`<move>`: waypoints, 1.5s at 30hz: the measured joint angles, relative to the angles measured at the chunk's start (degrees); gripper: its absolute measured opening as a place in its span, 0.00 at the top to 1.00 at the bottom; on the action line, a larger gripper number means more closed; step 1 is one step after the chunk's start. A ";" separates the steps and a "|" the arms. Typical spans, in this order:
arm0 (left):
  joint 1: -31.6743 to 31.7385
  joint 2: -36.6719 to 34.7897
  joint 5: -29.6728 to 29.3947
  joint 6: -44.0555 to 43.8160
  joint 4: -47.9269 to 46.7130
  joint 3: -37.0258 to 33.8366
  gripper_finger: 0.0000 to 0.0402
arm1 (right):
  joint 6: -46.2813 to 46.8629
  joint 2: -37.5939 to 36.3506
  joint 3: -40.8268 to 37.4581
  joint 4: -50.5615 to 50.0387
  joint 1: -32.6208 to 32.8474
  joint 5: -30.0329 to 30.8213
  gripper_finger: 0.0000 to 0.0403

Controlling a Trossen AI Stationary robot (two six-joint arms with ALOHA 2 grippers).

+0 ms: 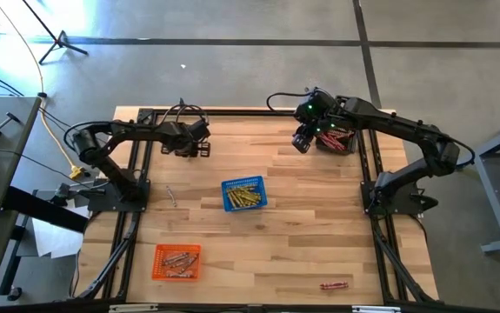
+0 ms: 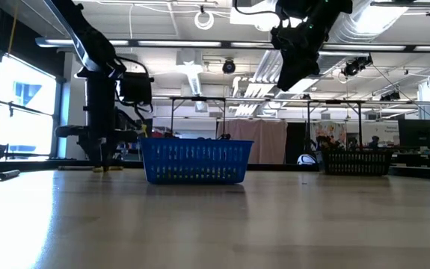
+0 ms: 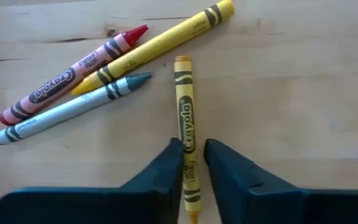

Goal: Sort crayons
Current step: Put the yellow crayon into the blue basket, then put the gray crayon into the orange basket

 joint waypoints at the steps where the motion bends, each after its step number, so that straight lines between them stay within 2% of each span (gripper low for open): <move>1: 0.00 0.04 0.10 0.00 0.13 -0.18 0.86 | 0.00 0.00 0.00 0.00 0.00 0.00 0.72; 5: 0.04 -0.61 1.34 1.43 0.70 -0.39 0.98 | 0.01 0.00 0.00 0.01 0.00 0.00 0.72; 10: -1.06 -5.63 5.31 3.87 1.75 0.68 0.95 | 1.04 0.00 0.00 0.03 0.00 -0.04 0.72; 13: -2.40 -10.49 9.89 10.16 4.71 2.69 0.96 | 1.51 0.00 0.00 0.04 0.00 0.11 0.72; 15: -4.33 -13.60 14.39 15.63 6.70 3.38 0.97 | 1.51 0.00 0.00 0.05 0.00 0.13 0.72; 19: -9.50 -19.29 28.32 24.93 14.71 3.98 0.99 | 1.51 0.00 0.00 1.50 0.00 0.15 0.72; 22: -14.06 -21.03 33.16 30.71 18.21 3.87 0.99 | 1.51 0.00 0.00 3.75 0.00 0.15 0.72; 25: -18.69 -21.10 34.29 35.34 20.58 3.93 0.99 | 1.51 0.00 0.00 6.52 0.00 0.15 0.72; 28: -21.03 -19.93 32.54 36.15 21.79 3.91 0.98 | 1.52 0.00 0.00 8.89 0.00 0.15 0.72; 39: -22.04 -18.14 32.98 44.18 23.59 3.91 0.91 | 3.63 0.00 0.00 11.64 0.00 0.15 0.72; 45: -23.63 -14.69 34.72 42.65 27.18 3.93 0.84 | 3.56 0.00 0.00 11.62 0.00 0.15 0.72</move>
